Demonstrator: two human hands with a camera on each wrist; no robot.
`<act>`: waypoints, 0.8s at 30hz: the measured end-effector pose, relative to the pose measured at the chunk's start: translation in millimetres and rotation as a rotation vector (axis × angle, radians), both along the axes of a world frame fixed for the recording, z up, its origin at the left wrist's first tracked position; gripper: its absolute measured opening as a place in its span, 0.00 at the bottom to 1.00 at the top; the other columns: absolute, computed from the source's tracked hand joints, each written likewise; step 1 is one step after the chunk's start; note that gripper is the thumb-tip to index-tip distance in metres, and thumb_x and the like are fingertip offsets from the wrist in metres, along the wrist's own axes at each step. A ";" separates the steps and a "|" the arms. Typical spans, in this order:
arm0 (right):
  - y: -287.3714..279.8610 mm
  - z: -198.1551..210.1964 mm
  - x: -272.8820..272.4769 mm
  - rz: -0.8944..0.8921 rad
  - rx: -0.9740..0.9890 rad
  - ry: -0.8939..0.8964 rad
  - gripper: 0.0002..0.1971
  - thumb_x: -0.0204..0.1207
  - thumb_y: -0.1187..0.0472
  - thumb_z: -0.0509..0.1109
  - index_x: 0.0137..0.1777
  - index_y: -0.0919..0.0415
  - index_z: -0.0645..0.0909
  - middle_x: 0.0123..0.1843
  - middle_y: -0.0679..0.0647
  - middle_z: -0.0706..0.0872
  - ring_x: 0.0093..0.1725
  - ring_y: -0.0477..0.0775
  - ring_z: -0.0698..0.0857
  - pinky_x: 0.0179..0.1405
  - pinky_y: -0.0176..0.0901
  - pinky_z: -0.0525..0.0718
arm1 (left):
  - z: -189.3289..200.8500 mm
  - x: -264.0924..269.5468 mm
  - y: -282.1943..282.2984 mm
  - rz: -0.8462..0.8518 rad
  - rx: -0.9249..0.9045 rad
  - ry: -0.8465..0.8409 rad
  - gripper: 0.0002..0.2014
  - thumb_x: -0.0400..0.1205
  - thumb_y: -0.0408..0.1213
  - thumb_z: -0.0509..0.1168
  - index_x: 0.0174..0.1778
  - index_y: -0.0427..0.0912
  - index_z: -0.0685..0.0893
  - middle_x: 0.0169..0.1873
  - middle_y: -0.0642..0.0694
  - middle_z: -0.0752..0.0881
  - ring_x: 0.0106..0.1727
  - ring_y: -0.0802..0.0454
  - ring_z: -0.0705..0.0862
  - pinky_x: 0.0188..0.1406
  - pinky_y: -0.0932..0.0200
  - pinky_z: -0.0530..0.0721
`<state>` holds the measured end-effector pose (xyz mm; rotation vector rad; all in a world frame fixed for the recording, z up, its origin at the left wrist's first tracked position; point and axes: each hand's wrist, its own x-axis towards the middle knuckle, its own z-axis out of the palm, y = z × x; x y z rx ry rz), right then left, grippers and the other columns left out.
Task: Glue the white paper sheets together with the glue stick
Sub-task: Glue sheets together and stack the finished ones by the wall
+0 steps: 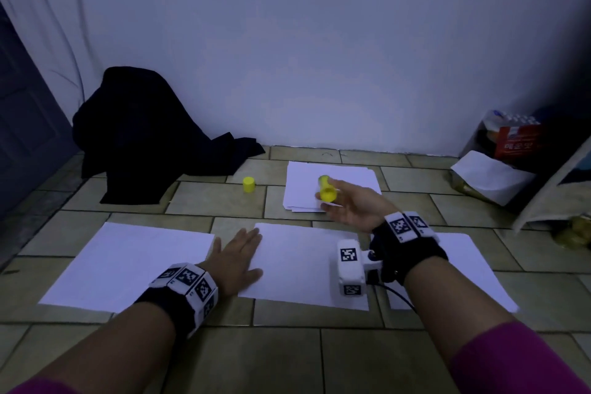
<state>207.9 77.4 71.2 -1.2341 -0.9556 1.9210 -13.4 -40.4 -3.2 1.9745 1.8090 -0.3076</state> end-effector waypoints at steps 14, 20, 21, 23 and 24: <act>20.8 -33.6 -126.0 0.393 0.821 -0.959 0.21 0.69 0.67 0.74 0.64 0.62 0.81 0.58 0.61 0.87 0.58 0.62 0.84 0.52 0.46 0.83 | -16.1 -0.8 10.1 0.030 -0.073 0.060 0.55 0.60 0.70 0.29 0.82 0.44 0.29 0.82 0.51 0.28 0.83 0.53 0.31 0.79 0.38 0.34; 18.7 -44.0 -137.2 0.397 0.890 -1.030 0.17 0.74 0.65 0.70 0.62 0.64 0.79 0.56 0.64 0.86 0.55 0.65 0.84 0.47 0.50 0.84 | -19.1 -1.0 9.4 0.022 -0.060 0.061 0.55 0.61 0.70 0.29 0.82 0.42 0.28 0.77 0.53 0.23 0.83 0.53 0.30 0.79 0.38 0.34; 18.5 -44.5 -137.5 0.398 0.880 -1.038 0.16 0.74 0.64 0.70 0.62 0.65 0.78 0.56 0.64 0.86 0.55 0.65 0.84 0.47 0.49 0.83 | -18.9 -0.8 9.0 0.027 -0.055 0.059 0.55 0.61 0.70 0.29 0.82 0.42 0.28 0.76 0.53 0.23 0.83 0.53 0.31 0.79 0.38 0.34; 19.5 -44.8 -135.8 0.391 0.819 -1.022 0.20 0.73 0.62 0.73 0.64 0.64 0.76 0.59 0.63 0.85 0.57 0.64 0.84 0.52 0.50 0.84 | -18.5 -0.3 8.7 0.033 -0.051 0.050 0.57 0.57 0.69 0.26 0.82 0.41 0.29 0.76 0.51 0.23 0.83 0.53 0.31 0.79 0.38 0.35; 20.0 -43.5 -133.4 0.384 0.779 -1.005 0.24 0.71 0.62 0.75 0.67 0.64 0.74 0.61 0.62 0.83 0.59 0.62 0.83 0.55 0.50 0.83 | -18.3 -0.4 8.8 0.033 -0.057 0.050 0.59 0.54 0.69 0.25 0.82 0.41 0.29 0.78 0.51 0.24 0.83 0.53 0.31 0.79 0.38 0.35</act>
